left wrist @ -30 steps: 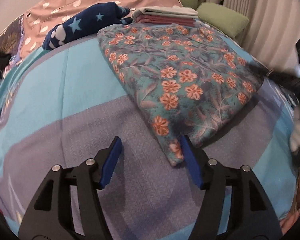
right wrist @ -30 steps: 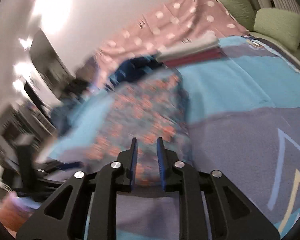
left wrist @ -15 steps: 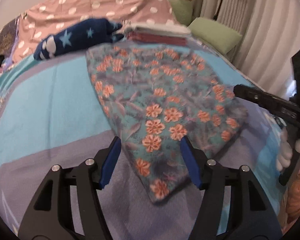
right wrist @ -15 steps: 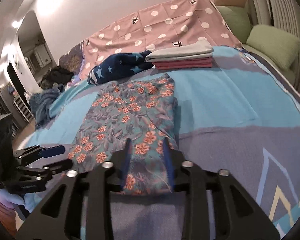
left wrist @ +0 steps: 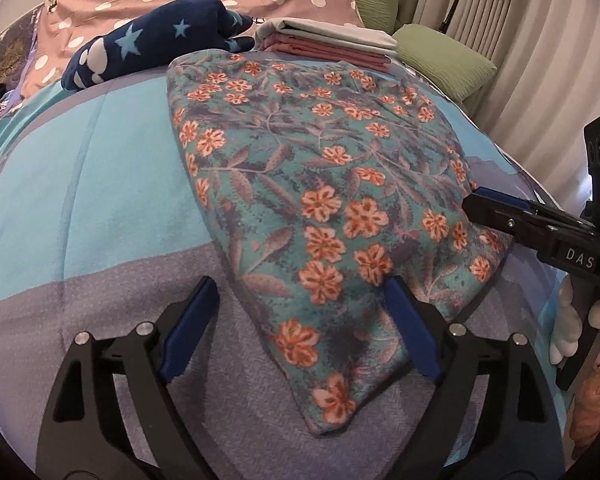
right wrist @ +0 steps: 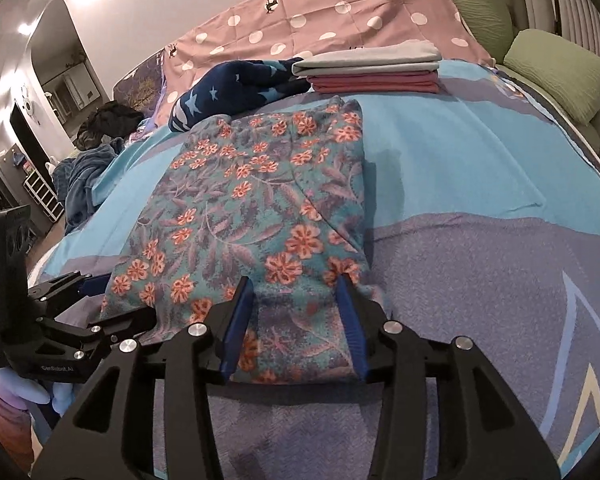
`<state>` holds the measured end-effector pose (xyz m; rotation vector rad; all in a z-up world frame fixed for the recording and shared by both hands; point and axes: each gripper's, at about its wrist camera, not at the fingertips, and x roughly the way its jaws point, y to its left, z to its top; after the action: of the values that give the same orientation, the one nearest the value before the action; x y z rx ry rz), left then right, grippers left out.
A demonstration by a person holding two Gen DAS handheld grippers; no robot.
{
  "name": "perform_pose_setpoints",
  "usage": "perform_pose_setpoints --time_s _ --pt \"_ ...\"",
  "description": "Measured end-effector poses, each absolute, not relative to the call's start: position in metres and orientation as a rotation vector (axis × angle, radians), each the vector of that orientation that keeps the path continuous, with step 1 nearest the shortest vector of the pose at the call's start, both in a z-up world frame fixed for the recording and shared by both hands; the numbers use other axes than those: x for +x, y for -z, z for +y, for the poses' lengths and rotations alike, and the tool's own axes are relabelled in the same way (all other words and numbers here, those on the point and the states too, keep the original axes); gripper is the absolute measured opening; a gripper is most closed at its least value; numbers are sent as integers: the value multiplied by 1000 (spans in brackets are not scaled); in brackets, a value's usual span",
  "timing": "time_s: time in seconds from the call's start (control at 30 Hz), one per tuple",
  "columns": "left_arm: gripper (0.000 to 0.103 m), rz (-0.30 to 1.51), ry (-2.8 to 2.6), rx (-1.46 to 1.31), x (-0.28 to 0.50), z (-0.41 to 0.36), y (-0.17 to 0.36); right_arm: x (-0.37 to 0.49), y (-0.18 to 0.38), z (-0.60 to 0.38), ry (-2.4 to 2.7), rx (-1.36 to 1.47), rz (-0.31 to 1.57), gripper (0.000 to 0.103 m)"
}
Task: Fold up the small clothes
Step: 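Press and smooth the folded flowered shirt with both grippers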
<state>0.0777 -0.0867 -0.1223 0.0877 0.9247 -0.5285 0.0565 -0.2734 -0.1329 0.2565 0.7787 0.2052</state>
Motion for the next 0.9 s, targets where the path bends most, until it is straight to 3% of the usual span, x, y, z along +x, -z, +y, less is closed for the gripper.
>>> perform_pose_setpoints --time_s 0.33,0.73,0.77,0.8,0.9 --pt "88 923 538 67 78 -84 120 61 98 -299 -149 268 728 50" --pt "88 915 546 -75 110 -62 104 94 107 -311 -193 239 822 52" --pt "87 930 555 -95 116 -61 106 98 110 -310 -208 241 838 53" --pt "87 941 561 -108 119 -60 108 102 114 -309 -229 244 861 64" --pt "87 960 572 -104 125 -63 117 112 129 -305 -272 228 922 66"
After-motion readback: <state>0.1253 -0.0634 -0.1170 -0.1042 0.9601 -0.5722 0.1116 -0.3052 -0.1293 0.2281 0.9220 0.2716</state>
